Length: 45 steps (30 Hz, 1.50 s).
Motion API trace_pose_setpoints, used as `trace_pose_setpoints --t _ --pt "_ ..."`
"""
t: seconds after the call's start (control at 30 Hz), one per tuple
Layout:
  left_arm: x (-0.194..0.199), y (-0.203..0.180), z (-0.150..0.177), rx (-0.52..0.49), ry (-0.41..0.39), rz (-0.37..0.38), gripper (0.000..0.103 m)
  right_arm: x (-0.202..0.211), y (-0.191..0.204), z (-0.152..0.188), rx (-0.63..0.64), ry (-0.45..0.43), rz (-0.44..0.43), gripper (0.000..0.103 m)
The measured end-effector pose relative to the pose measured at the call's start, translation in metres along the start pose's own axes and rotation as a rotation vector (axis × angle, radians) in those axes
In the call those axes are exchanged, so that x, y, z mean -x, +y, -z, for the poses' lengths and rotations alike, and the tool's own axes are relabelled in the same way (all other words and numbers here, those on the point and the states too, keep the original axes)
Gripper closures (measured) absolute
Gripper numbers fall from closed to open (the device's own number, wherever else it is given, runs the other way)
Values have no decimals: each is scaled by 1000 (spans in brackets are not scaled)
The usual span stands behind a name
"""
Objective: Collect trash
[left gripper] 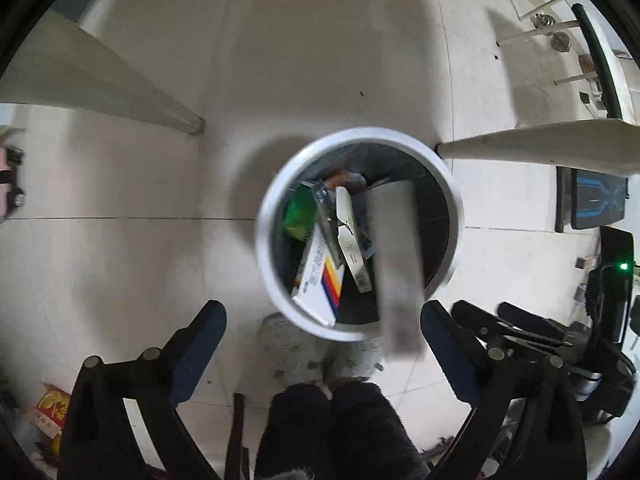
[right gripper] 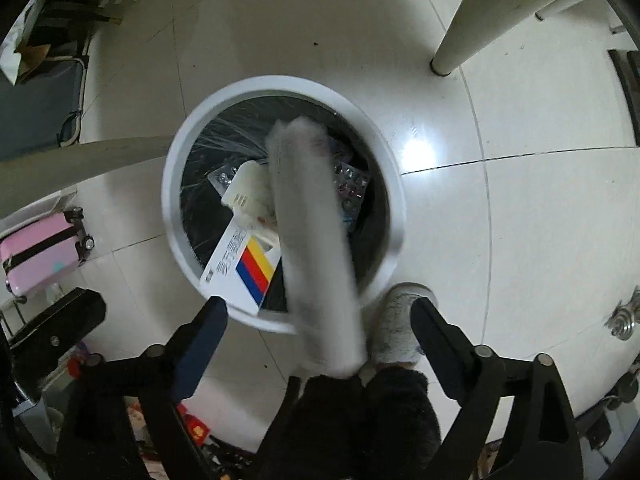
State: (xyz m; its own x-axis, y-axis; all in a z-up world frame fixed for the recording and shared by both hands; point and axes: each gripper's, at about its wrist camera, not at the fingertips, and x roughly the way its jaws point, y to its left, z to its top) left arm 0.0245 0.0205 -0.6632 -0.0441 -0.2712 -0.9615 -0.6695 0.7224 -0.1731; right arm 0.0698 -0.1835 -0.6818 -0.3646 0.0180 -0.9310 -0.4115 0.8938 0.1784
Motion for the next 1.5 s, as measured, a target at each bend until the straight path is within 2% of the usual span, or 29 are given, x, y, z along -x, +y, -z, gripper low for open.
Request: trace_pose_setpoints --t 0.2,0.43,0.8,1.07,1.3,1.5 --pt "69 -13 44 -20 -103 -126 4 84 10 45 42 -93 56 3" --pt "162 -26 100 6 -159 -149 4 197 21 108 98 -182 72 3" --pt "300 -49 167 -20 -246 -79 4 370 38 210 179 -256 -4 3" --pt "386 -63 205 -61 -308 1 4 474 54 267 246 -298 -80 3" --pt "443 -69 228 -83 -352 83 4 543 61 308 273 -321 -167 3" --pt "476 -71 245 -90 -385 147 4 572 70 330 288 -351 -213 3"
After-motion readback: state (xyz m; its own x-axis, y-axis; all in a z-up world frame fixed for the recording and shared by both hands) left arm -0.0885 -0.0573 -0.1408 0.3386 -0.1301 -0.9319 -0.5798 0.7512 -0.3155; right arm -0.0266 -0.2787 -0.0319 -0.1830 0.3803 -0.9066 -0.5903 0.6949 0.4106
